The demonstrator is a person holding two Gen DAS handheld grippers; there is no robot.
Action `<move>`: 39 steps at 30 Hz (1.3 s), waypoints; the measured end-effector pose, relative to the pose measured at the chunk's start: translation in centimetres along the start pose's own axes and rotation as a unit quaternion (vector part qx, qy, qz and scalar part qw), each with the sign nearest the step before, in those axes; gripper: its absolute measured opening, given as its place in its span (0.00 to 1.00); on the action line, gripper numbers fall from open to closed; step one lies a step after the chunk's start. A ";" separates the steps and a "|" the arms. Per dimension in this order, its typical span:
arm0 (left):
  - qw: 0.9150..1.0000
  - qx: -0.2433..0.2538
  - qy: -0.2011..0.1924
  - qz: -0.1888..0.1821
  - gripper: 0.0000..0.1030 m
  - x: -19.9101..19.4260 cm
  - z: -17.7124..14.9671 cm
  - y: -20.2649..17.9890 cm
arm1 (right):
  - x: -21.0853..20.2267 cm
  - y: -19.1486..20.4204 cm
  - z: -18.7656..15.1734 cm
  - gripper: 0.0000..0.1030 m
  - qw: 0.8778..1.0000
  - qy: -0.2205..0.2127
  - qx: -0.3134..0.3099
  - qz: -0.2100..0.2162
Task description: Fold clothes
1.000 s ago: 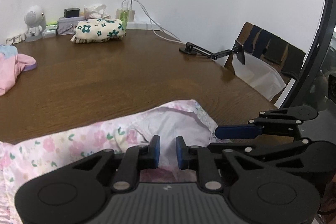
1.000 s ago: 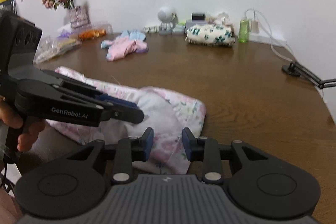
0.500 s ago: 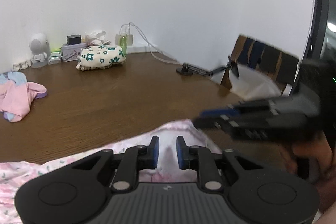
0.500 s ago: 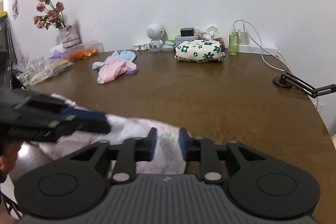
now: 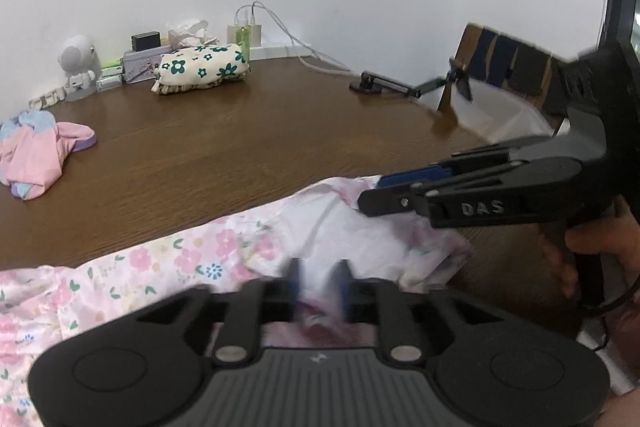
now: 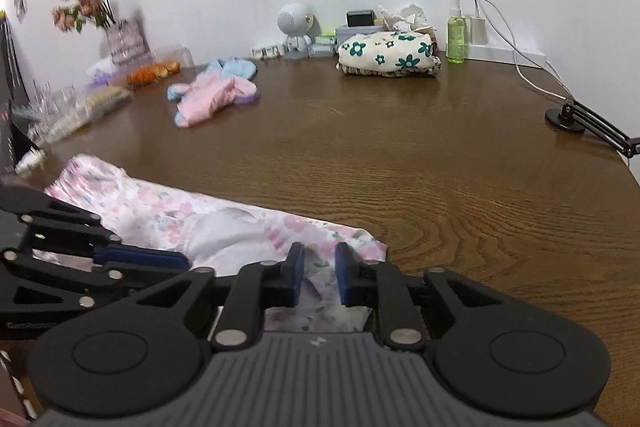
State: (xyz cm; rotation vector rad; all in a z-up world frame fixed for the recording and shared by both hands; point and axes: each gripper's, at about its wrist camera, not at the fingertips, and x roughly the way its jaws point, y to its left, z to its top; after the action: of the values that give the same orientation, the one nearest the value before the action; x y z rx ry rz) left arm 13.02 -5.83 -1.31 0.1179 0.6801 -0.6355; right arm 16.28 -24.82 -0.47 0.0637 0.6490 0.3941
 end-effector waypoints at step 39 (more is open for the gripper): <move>0.989 -0.132 0.044 0.047 0.41 0.2 3.1 0.8 | -2.5 -4.9 1.5 0.86 0.982 0.108 0.143 0.053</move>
State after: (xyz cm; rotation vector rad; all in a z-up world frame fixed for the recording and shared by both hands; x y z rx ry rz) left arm 15.29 -6.21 0.92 -0.0677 0.8332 -0.4469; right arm 16.98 -30.25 1.29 0.3346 0.9174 0.4115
